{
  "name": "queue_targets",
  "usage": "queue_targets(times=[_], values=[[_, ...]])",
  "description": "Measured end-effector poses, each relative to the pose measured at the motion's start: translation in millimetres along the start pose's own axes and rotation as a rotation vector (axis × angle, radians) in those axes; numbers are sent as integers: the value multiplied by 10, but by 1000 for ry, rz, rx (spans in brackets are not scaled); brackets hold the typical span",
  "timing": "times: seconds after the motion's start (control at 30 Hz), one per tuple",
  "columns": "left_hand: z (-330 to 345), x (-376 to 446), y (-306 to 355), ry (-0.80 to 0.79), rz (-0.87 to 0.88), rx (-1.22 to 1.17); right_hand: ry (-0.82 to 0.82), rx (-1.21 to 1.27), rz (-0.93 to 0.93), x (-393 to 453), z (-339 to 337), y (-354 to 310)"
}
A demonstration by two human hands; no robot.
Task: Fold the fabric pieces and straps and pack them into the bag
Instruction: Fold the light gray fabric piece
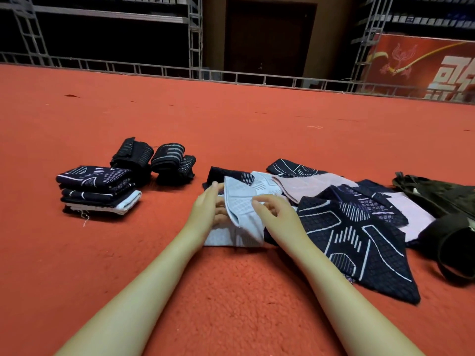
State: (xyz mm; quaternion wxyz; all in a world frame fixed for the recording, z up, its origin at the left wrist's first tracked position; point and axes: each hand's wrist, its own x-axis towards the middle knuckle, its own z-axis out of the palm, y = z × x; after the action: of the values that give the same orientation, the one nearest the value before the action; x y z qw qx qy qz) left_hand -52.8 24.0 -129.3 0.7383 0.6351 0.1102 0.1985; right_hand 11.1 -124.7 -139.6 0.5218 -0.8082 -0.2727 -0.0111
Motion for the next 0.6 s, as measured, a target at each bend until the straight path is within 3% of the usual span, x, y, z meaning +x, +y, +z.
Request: queue_targets(times=[0.17, 0.3, 0.33, 0.4, 0.47, 0.6], values=[[137, -137, -19, -122, 88, 113, 55, 102, 12, -14, -36, -55], [178, -139, -62, -120, 37, 161, 86, 203, 57, -33, -41, -120], [167, -118, -86, -111, 78, 216, 110, 296, 107, -42, -68, -177], [116, -61, -165, -89, 327, 536, 130, 433, 191, -31, -167, -259], [130, -29, -285, -142, 555, 857, 118, 342, 174, -15, -280, -277], [322, -84, -443, -160, 488, 1247, 75, -104, 152, 72, -361, -127]])
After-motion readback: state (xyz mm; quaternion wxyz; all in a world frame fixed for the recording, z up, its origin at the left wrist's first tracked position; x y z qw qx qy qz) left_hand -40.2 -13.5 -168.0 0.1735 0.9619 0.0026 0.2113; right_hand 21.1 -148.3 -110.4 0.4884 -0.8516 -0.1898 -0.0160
